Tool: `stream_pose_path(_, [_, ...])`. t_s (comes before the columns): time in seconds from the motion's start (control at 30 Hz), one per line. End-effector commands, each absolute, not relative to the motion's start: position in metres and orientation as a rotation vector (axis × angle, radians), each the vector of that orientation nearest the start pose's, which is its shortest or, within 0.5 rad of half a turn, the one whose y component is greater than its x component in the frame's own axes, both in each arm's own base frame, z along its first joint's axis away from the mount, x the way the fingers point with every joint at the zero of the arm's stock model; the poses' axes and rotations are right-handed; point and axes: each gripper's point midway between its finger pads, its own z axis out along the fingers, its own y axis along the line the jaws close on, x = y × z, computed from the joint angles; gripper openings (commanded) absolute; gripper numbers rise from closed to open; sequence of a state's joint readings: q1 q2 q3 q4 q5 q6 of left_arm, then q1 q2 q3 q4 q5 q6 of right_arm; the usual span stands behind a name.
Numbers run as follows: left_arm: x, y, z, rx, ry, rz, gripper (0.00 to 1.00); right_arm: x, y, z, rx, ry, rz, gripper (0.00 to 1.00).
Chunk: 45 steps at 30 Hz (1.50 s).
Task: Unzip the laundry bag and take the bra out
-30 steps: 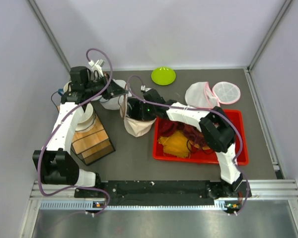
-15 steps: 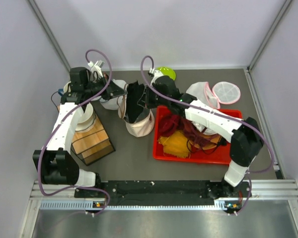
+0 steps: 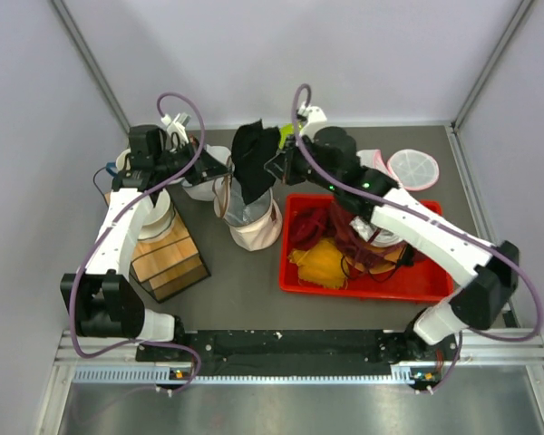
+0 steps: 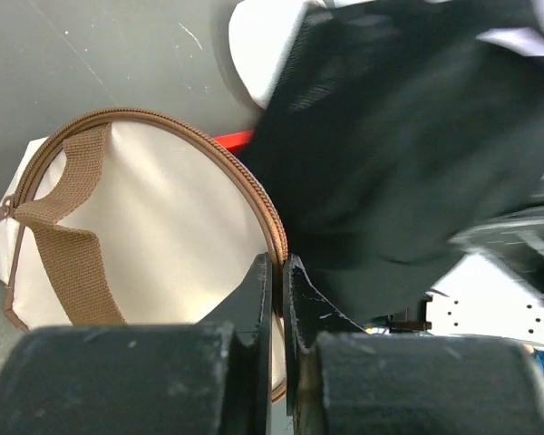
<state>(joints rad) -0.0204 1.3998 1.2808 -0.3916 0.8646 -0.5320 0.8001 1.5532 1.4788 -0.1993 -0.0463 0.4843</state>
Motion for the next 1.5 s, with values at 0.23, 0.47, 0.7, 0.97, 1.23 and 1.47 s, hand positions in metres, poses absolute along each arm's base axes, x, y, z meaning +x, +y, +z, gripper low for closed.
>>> stream_pose_path(0.23, [0.36,-0.149,0.305,0.001,2.033,-1.181,0.0,0.298,0.262,0.403,-0.201,1.673,0.661,0.0])
stream_pose_path(0.47, [0.363,-0.145,0.308,-0.029,2.019,-1.146,0.0,0.293,0.218,0.367,-0.132,1.756,0.562,0.0])
stream_pose_path(0.7, [0.37,-0.134,0.31,-0.108,1.997,-1.056,0.0,0.273,0.21,0.32,-0.128,1.859,0.607,0.0])
stream_pose_path(0.97, [0.372,-0.136,0.309,-0.104,2.006,-1.069,0.0,0.242,0.212,0.215,-0.115,2.134,0.647,0.0])
stream_pose_path(1.23, [0.371,-0.135,0.313,-0.102,2.002,-1.065,0.0,0.232,0.202,0.168,-0.114,2.266,0.566,0.51])
stream_pose_path(1.47, [0.371,-0.135,0.316,-0.101,1.997,-1.06,0.0,0.248,0.174,0.206,-0.078,2.159,0.397,0.98])
